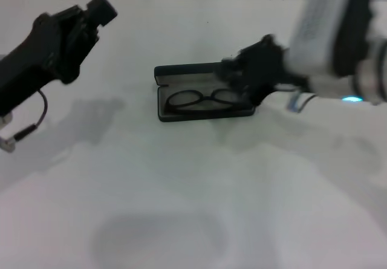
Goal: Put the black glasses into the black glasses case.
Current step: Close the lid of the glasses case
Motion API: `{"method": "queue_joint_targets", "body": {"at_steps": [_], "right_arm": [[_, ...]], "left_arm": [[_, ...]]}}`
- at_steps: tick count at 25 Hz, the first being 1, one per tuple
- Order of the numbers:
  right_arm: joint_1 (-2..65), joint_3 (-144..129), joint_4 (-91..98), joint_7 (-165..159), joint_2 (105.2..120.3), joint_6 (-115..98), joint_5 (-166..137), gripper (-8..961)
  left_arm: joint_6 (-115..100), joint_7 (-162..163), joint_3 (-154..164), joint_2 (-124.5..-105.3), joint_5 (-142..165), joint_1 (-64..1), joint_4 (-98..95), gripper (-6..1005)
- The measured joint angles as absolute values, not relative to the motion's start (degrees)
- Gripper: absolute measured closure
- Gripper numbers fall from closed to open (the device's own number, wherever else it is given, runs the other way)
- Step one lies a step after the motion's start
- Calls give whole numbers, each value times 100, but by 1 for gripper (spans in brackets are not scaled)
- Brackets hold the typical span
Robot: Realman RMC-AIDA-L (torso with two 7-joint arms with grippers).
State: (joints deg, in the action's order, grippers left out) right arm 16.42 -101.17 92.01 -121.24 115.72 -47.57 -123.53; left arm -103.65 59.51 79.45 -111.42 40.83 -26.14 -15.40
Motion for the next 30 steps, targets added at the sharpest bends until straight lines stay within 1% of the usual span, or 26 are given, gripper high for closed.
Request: {"method": "queue_joint_targets", "body": {"at_steps": [1, 3, 4, 5, 6, 8, 9, 12, 13, 16, 17, 20, 21, 22, 30], "right_arm": [[1478, -10001, 9303, -12079, 11571, -4800, -12222, 791], [1090, -9471, 9498, -11892, 11557, -5174, -11636, 789], [1090, -9471, 9498, -11892, 11557, -5174, -11636, 788], [776, -8597, 9470, -11617, 11536, -5960, -10869, 787], [728, -8267, 9371, -11521, 11535, -6292, -10612, 787], [643, -7218, 8936, -11220, 11532, -7323, -9943, 785], [632, -6667, 8672, -11070, 11531, -7879, -9624, 784], [684, -5143, 7774, -10756, 11531, -9250, -9132, 782], [701, -4694, 7504, -10644, 11532, -9656, -9067, 781], [706, -3584, 6752, -10280, 11535, -10542, -8997, 779], [707, -3364, 6526, -10191, 11534, -10682, -8991, 778], [707, -2889, 5872, -9843, 11532, -10926, -9037, 775], [702, -2784, 5692, -9722, 11531, -10959, -9072, 775], [696, -2723, 5592, -9639, 11529, -10971, -9102, 774], [795, -2549, 5116, -9283, 11500, -10905, -9423, 767]], "left_arm": [[-10262, 6041, 7946, -11081, 4134, -2672, -1556, 968], [-9956, 6295, 7944, -10892, 4414, -2880, -1601, 967], [-9811, 6404, 7944, -10809, 4556, -3027, -1643, 967], [-9545, 6547, 7944, -10746, 4853, -3239, -1721, 967], [-9219, 6723, 7944, -10695, 5204, -3487, -1834, 967], [-9219, 6723, 7944, -10695, 5204, -3487, -1834, 967], [-8349, 7303, 7945, -10648, 6069, -3982, -2230, 967], [-7733, 7764, 7938, -10643, 6719, -4273, -2492, 966], [-7302, 8035, 7937, -10677, 7181, -4483, -2621, 966], [-6848, 8210, 7937, -10773, 7804, -4770, -2679, 964], [-6685, 8310, 7937, -10849, 8147, -4918, -2669, 935], [-6486, 8497, 7937, -10961, 8635, -5103, -2644, 848], [-6486, 8497, 7937, -10961, 8635, -5103, -2644, 819], [-6379, 8636, 7936, -11068, 8989, -5207, -2645, 790], [-6001, 8802, 7936, -11306, 9443, -5314, -2627, 797]]}}
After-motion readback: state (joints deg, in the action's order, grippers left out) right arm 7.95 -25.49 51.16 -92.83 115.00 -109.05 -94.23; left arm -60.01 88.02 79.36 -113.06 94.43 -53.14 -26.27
